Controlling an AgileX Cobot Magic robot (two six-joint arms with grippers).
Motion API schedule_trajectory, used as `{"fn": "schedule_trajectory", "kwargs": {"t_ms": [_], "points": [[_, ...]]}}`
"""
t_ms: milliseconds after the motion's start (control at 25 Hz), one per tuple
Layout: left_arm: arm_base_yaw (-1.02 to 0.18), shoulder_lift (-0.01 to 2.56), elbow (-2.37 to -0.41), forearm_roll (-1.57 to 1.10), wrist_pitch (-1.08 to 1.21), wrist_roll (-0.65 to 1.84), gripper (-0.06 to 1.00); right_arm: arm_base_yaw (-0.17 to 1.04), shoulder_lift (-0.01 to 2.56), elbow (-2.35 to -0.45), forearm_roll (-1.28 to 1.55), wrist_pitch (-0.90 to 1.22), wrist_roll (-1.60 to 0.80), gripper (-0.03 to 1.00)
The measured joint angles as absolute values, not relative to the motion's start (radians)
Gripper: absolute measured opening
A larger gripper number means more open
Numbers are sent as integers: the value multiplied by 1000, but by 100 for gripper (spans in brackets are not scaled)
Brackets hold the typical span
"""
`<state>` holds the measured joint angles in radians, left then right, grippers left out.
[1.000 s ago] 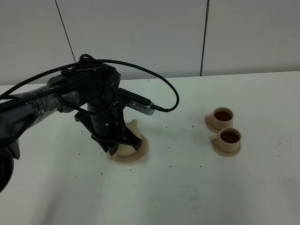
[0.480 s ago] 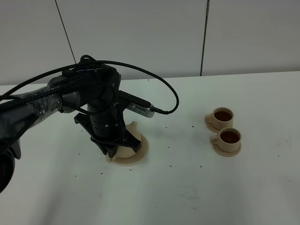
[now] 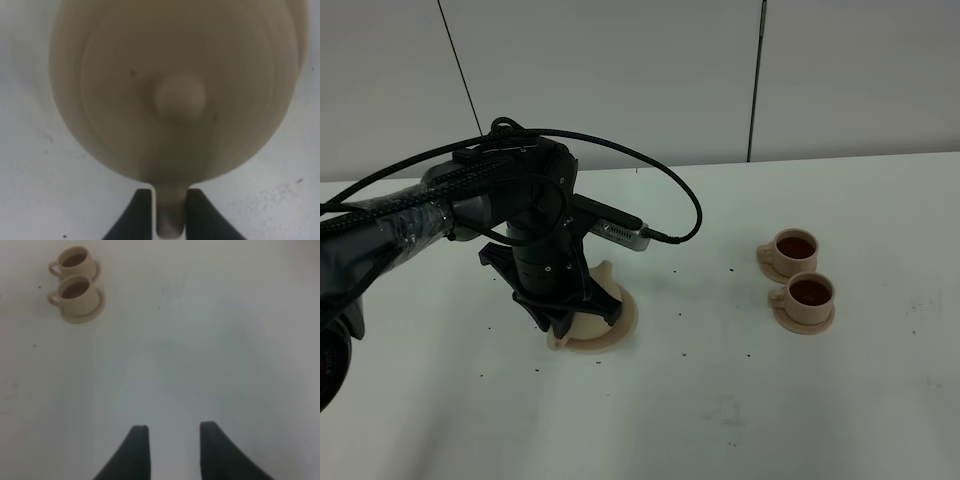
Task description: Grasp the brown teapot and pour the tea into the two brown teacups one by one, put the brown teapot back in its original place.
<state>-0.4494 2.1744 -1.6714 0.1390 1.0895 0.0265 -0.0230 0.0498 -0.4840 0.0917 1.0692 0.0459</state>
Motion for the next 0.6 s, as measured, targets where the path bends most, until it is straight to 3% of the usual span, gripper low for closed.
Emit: {"fn": "schedule_trajectory", "kwargs": {"t_ms": [320,600], "points": [[-449,2174,-1671,139,1097,26,41,-23,50,-484,92,1069,46,24],[-449,2149,-1671,102,1172,86,46,-23,50,-484,92,1069,46,24]]}}
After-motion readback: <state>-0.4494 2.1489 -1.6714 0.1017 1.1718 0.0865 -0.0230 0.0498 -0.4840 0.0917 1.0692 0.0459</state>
